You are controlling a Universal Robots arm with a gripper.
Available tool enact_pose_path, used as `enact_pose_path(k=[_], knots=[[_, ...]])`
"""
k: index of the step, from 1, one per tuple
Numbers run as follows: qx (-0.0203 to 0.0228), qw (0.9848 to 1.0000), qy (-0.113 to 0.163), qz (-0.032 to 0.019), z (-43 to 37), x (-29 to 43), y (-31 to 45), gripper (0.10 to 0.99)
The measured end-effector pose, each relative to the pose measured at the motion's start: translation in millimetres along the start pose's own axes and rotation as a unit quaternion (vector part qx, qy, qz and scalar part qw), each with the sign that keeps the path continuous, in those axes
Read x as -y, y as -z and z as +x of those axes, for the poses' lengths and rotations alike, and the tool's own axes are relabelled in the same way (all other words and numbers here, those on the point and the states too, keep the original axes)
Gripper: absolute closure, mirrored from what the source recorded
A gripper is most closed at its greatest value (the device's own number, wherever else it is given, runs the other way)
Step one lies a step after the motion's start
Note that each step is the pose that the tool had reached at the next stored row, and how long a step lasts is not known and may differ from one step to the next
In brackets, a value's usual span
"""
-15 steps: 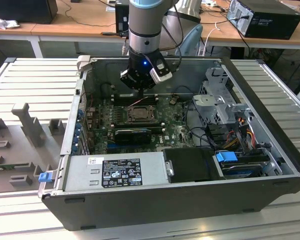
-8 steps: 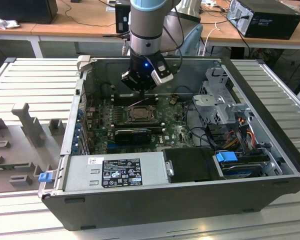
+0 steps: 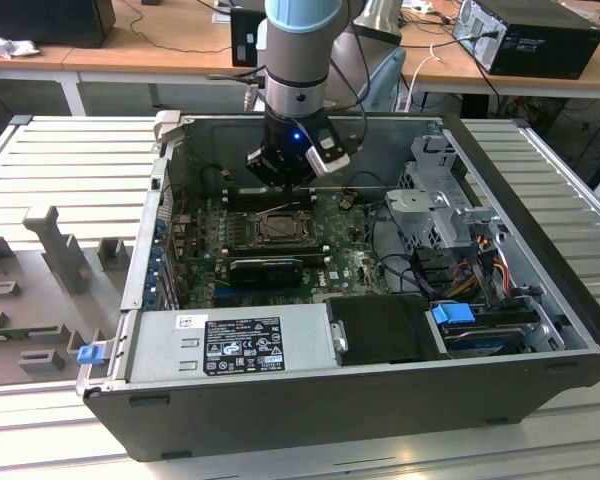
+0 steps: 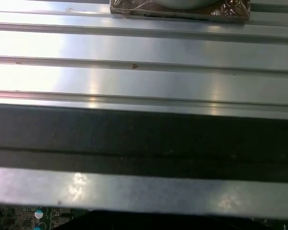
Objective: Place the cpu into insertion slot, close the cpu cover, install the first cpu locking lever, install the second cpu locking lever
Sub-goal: 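Install the first cpu locking lever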
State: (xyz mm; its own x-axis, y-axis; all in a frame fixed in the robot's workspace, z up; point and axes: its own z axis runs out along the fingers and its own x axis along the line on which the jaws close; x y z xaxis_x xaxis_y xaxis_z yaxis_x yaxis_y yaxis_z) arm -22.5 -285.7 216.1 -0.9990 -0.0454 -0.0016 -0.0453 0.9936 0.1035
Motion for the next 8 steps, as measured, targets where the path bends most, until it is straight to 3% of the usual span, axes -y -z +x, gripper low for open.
enact_pose_path(k=[8], knots=[[0.0001, 1.0000, 0.000, 0.0001, -3.9, 0.7, -4.4, 0.980]])
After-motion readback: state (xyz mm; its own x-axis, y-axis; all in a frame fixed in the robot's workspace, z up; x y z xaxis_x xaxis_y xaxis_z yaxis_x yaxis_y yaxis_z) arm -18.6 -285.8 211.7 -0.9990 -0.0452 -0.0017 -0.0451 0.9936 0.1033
